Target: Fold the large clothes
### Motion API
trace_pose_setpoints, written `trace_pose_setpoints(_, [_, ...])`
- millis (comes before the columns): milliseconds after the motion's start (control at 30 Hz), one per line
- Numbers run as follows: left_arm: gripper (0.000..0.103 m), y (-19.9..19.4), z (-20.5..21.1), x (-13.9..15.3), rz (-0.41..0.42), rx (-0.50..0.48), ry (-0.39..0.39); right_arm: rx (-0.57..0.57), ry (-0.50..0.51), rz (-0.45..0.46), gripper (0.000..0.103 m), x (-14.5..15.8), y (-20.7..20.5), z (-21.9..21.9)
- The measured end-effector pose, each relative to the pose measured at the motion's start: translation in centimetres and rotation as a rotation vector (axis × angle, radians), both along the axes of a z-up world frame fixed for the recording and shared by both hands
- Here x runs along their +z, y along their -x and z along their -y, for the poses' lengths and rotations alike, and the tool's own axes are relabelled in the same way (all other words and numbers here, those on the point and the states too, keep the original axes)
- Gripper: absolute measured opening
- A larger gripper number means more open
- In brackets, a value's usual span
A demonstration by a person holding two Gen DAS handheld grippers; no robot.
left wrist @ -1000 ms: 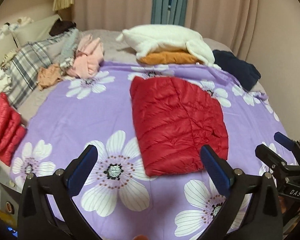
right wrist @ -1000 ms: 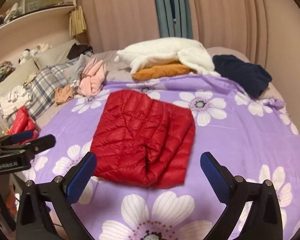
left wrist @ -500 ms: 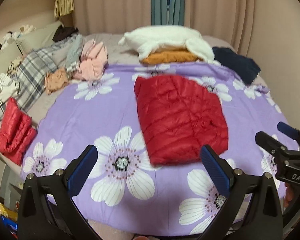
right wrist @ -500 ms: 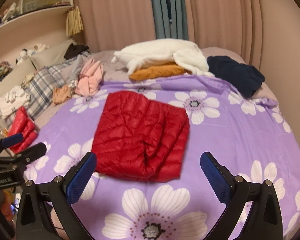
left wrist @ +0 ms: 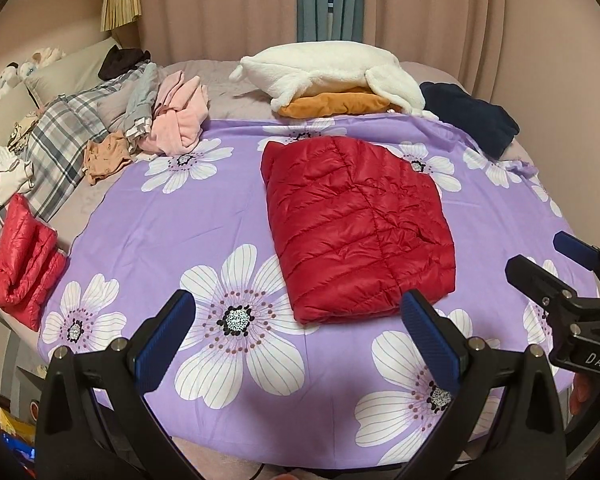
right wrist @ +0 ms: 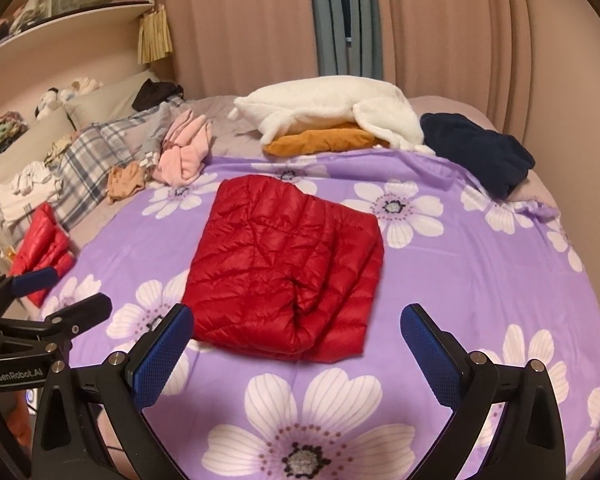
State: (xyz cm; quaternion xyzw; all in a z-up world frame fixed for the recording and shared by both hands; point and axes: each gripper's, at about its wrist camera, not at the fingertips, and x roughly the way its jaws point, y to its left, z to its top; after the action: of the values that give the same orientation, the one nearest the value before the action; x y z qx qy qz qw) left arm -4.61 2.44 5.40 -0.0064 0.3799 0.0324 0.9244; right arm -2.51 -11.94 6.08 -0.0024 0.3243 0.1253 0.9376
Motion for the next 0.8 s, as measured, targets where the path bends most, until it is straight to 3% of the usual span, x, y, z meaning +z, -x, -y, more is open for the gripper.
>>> trace_pose_setpoints(800, [0.103,-0.24,0.33,-0.04,0.005,-0.009,-0.019,0.003,-0.004,0.001,0.102,-0.08,-0.07,-0.05])
